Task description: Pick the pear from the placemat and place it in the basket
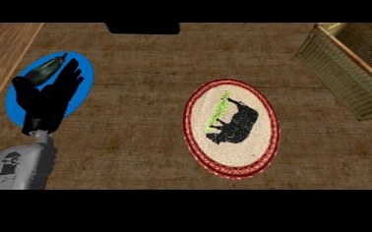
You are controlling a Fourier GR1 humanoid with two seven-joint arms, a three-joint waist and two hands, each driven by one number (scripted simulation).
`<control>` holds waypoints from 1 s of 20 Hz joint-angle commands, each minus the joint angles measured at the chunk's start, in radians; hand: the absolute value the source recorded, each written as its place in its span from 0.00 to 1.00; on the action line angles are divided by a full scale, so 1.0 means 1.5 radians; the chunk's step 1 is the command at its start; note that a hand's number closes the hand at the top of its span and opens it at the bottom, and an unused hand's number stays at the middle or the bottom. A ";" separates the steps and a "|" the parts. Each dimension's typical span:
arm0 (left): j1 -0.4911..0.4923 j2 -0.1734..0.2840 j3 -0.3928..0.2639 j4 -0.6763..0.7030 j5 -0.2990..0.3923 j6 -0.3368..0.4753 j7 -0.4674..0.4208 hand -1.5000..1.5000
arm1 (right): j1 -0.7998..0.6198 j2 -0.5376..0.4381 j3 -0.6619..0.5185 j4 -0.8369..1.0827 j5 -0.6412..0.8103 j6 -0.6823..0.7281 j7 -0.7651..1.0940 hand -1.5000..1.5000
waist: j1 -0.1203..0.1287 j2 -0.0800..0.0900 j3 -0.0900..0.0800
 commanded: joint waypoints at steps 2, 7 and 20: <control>-0.005 -0.008 0.006 0.051 -0.012 0.008 -0.041 0.50 | 0.003 -0.033 -0.033 -0.041 -0.038 -0.025 -0.044 0.00 | -0.006 -0.001 0.000; 0.022 0.004 0.007 -0.014 0.006 -0.007 0.004 0.50 | 0.022 -0.058 -0.070 -0.100 -0.039 -0.141 0.012 0.00 | -0.011 -0.007 0.000; 0.057 0.028 0.052 -0.031 0.016 0.012 0.017 0.50 | 0.315 -0.014 -0.105 -0.491 -0.211 0.013 0.012 0.00 | -0.086 -0.032 -0.001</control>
